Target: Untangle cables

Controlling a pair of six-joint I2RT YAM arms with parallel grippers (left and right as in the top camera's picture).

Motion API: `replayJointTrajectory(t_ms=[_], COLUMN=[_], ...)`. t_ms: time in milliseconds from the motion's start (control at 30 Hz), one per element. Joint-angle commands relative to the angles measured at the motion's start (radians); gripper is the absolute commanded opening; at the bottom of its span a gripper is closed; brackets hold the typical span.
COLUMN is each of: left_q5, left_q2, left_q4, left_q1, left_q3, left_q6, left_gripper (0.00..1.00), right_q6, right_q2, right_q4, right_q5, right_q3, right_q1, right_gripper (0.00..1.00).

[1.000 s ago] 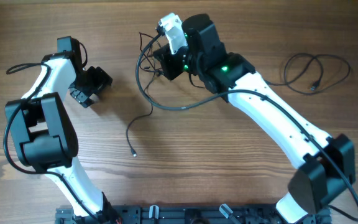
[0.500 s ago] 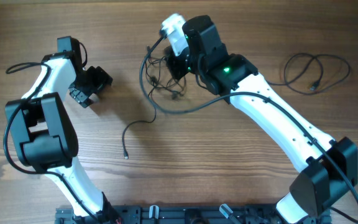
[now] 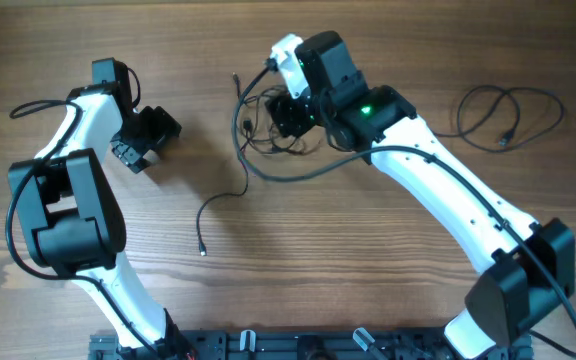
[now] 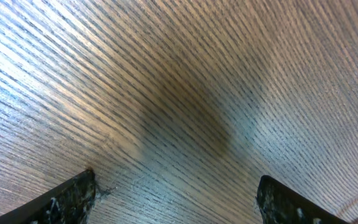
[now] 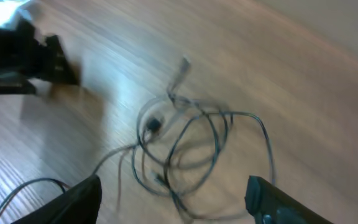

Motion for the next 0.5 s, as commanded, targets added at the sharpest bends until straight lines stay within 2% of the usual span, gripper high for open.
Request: replayJointTrajectory(t_ms=[0,133,267,467], left_q5=[-0.014,-0.014,-0.014,-0.014], left_q2=[-0.002,-0.002,-0.002,-0.002], left_q4=[0.003,0.003,0.003,0.01], left_q1=[0.003,0.003,0.003,0.003], left_q3=[0.0,0.0,0.0,0.0], left_q6=[0.016,0.015,0.015,0.016], left_gripper=[0.86,0.86,0.86,0.86], right_q6=[0.179,0.291,0.368,0.359], right_q2=[0.103,0.188,0.272,0.362], right_q4=[-0.052,-0.108,-0.148,-0.098], right_q5=[-0.088,-0.338,-0.395,-0.629], right_q3=[0.012,0.012,0.012,0.012], right_q1=[-0.093,-0.169,-0.214,-0.201], right_gripper=[0.77,0.78,0.71,0.63])
